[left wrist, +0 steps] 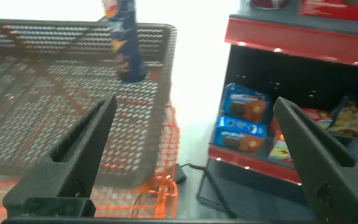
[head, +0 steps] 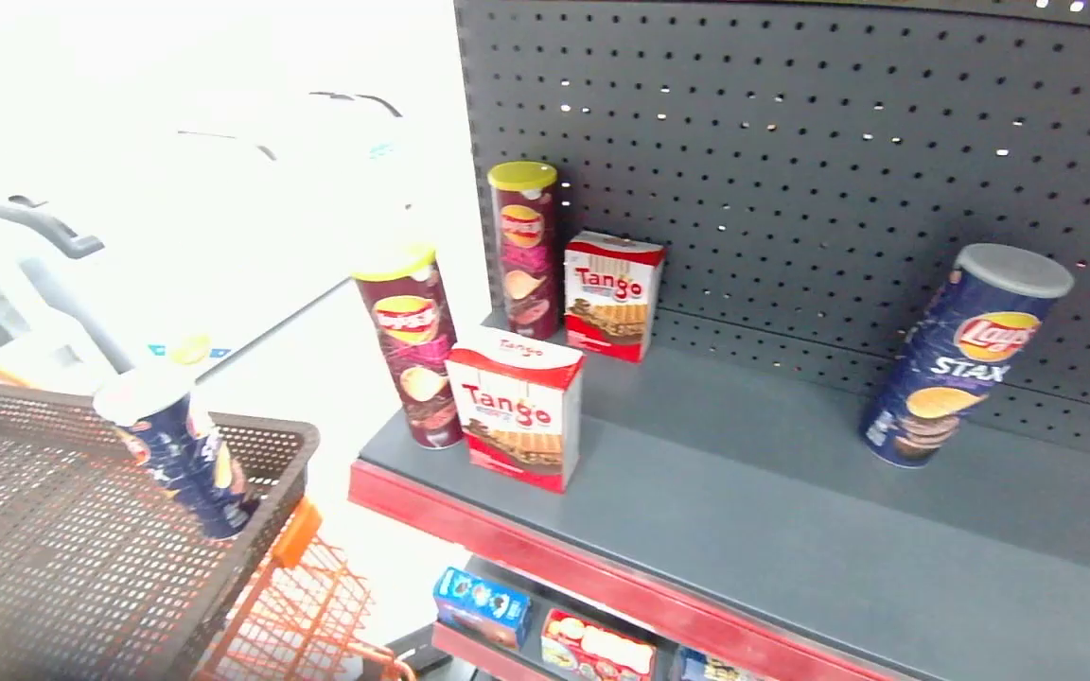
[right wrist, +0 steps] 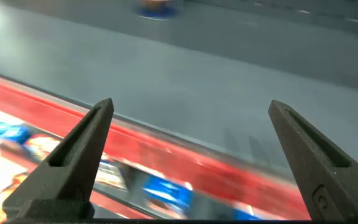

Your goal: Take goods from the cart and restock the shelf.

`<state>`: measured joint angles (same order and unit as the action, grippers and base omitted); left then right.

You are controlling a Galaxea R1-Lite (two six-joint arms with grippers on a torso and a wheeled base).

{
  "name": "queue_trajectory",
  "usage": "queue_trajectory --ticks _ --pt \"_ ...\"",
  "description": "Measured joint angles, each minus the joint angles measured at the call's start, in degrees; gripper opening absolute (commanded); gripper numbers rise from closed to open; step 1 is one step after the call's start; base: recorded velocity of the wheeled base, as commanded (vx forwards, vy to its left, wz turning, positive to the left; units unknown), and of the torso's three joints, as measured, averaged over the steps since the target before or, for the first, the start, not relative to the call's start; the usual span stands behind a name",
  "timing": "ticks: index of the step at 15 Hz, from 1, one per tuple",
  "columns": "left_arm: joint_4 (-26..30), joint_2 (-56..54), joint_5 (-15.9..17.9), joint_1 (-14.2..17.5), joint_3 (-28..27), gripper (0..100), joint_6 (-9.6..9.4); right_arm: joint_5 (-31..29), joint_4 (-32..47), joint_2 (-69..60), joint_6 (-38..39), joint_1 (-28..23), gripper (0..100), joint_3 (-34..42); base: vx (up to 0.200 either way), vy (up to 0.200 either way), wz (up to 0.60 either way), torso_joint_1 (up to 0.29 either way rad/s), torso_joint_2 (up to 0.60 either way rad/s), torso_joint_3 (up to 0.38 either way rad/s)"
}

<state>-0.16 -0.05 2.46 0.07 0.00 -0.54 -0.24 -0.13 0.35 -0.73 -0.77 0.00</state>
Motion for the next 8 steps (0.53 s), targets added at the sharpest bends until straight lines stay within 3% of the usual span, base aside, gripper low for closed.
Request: queue_trajectory --ticks 8 --pt "0.0 0.0 0.11 0.04 0.0 100 0.0 -0.02 -0.02 0.0 0.05 0.02 100 0.0 0.0 0.0 0.0 0.0 0.0 0.0"
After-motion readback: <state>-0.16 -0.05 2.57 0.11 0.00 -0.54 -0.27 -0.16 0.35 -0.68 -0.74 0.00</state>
